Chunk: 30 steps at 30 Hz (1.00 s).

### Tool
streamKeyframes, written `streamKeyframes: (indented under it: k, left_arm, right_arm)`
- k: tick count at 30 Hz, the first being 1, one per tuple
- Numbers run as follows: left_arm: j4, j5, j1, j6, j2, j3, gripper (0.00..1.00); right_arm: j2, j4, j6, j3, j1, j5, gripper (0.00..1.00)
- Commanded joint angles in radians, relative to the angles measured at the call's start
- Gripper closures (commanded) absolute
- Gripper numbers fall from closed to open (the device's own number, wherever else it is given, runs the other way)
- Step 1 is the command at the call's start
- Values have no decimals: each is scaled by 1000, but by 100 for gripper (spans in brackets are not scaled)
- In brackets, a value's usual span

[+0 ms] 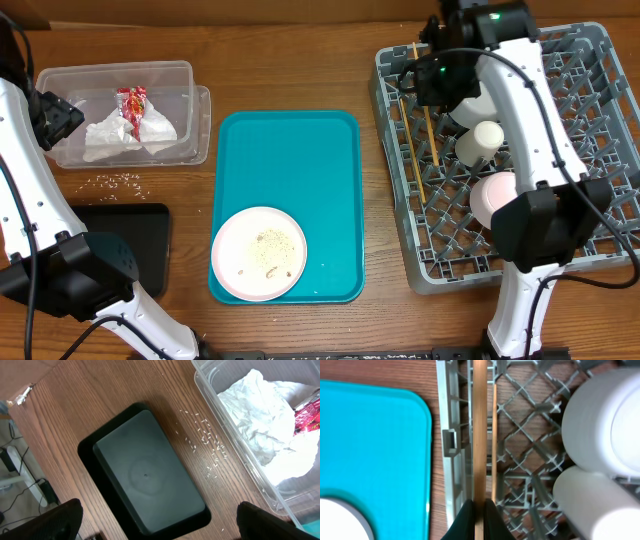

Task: Sort waste into correct bins and load items into the dishwasher
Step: 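Carry the chopstick into the dish rack and release it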

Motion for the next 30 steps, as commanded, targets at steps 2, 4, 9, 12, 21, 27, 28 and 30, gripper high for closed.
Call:
streamKeyframes:
  k: [2, 4, 9, 12, 21, 27, 28, 30]
  left_arm:
    - [0, 0, -3, 9, 6, -8, 0]
    - [0, 0, -3, 9, 6, -8, 0]
    - [0, 0, -3, 9, 6, -8, 0]
    - [0, 0, -3, 9, 6, -8, 0]
    - [0, 0, -3, 9, 6, -8, 0]
    - [0, 0, -3, 9, 6, -8, 0]
    - [0, 0, -3, 9, 6, -8, 0]
    - [0, 0, -3, 9, 6, -8, 0]
  right_arm:
    - [-8, 74, -119, -118, -17, -154, 96]
    - [-8, 100, -119, -153, -17, -183, 96]
    - [-7, 148, -100, -225, -13, -192, 58]
    - [-6, 158, -72, -238, -13, -193, 50]
    - [-6, 176, -52, -238, 4, -256, 44]
    - [9, 204, -51, -241, 60, -76, 37]
    - [14, 211, -51, -245, 69, -53, 36]
    - [23, 226, -49, -256, 87, -13, 36]
